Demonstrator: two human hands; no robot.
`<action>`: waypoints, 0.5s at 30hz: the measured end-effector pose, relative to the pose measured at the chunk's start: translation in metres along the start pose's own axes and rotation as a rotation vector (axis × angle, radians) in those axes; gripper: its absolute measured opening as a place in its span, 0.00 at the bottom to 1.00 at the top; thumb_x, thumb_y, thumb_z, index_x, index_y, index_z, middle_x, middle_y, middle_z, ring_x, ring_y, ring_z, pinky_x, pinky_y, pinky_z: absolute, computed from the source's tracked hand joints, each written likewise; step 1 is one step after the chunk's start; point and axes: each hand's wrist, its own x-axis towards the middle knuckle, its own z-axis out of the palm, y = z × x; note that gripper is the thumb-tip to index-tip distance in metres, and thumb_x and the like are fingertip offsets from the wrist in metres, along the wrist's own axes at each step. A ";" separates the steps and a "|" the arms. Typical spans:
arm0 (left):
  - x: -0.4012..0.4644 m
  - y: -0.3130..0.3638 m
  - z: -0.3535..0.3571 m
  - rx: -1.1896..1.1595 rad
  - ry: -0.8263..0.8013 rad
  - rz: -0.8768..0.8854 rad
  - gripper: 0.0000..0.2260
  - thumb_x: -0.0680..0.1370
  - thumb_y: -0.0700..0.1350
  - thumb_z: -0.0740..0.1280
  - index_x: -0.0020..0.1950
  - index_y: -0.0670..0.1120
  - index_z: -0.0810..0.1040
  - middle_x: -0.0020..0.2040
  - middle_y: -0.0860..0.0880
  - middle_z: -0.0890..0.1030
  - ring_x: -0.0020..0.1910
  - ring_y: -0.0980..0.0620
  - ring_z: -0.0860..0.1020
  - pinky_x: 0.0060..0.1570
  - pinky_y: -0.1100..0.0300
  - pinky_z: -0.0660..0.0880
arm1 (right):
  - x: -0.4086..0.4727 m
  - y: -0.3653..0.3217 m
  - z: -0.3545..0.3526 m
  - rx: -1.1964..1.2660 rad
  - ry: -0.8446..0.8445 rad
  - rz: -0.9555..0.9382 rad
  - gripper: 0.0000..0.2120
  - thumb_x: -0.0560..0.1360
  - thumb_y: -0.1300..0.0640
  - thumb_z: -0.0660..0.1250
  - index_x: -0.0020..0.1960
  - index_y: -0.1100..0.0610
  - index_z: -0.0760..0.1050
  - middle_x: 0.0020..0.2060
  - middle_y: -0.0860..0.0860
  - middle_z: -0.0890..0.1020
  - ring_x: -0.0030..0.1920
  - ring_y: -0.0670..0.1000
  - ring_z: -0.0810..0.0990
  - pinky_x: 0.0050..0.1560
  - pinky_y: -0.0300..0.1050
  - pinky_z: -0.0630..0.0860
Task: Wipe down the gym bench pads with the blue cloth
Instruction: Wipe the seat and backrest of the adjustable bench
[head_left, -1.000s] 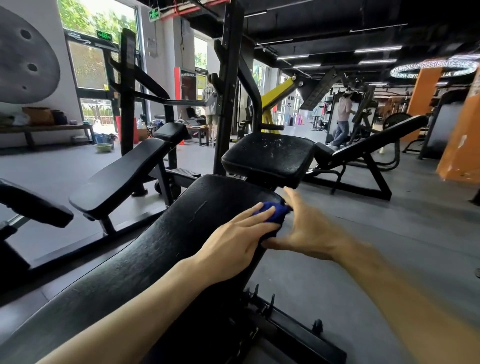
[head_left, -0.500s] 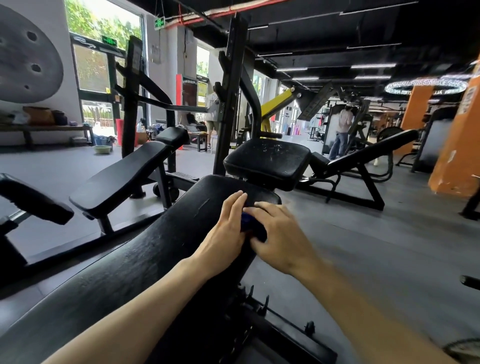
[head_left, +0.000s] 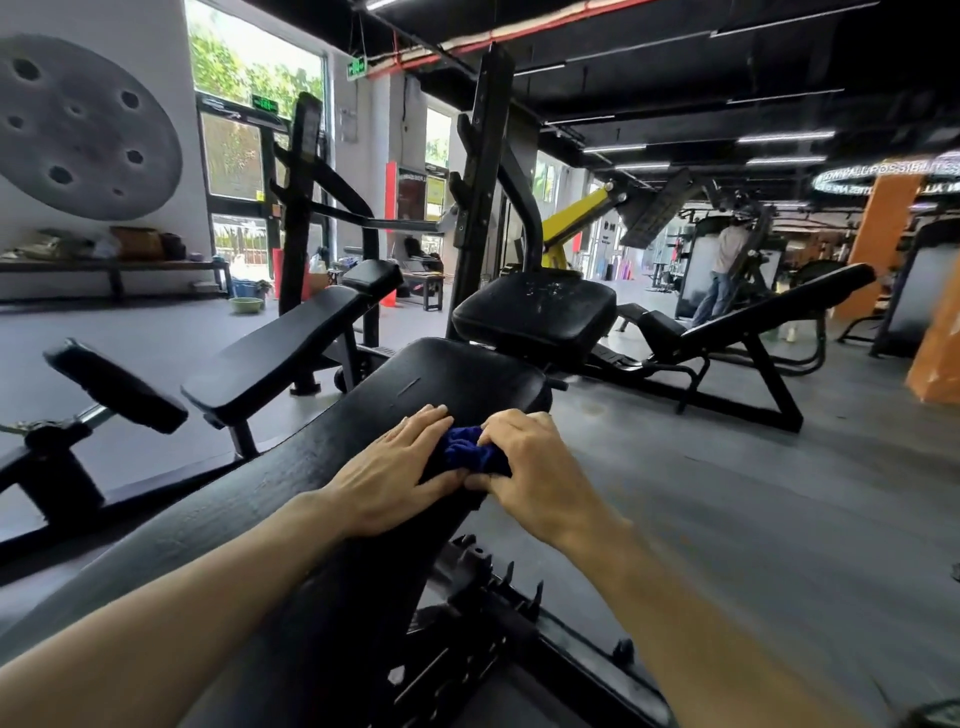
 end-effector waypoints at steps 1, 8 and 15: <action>-0.001 0.000 0.001 0.012 0.001 0.011 0.46 0.73 0.76 0.46 0.84 0.48 0.52 0.84 0.55 0.48 0.81 0.60 0.43 0.77 0.64 0.45 | -0.003 -0.001 0.002 0.023 0.019 -0.003 0.17 0.71 0.51 0.78 0.55 0.55 0.77 0.55 0.45 0.79 0.56 0.49 0.69 0.60 0.43 0.71; 0.001 -0.013 0.004 0.035 0.053 0.119 0.48 0.73 0.80 0.43 0.83 0.49 0.55 0.83 0.54 0.53 0.81 0.58 0.48 0.80 0.60 0.50 | -0.013 -0.003 0.002 0.117 0.055 0.023 0.15 0.70 0.57 0.79 0.54 0.52 0.79 0.55 0.42 0.80 0.58 0.47 0.73 0.60 0.40 0.72; 0.057 -0.017 -0.001 -0.072 0.150 0.224 0.37 0.79 0.72 0.43 0.80 0.53 0.65 0.77 0.57 0.64 0.77 0.58 0.57 0.78 0.56 0.56 | 0.005 0.041 -0.013 0.048 0.285 0.035 0.18 0.71 0.63 0.76 0.59 0.52 0.79 0.54 0.42 0.80 0.58 0.47 0.75 0.59 0.34 0.71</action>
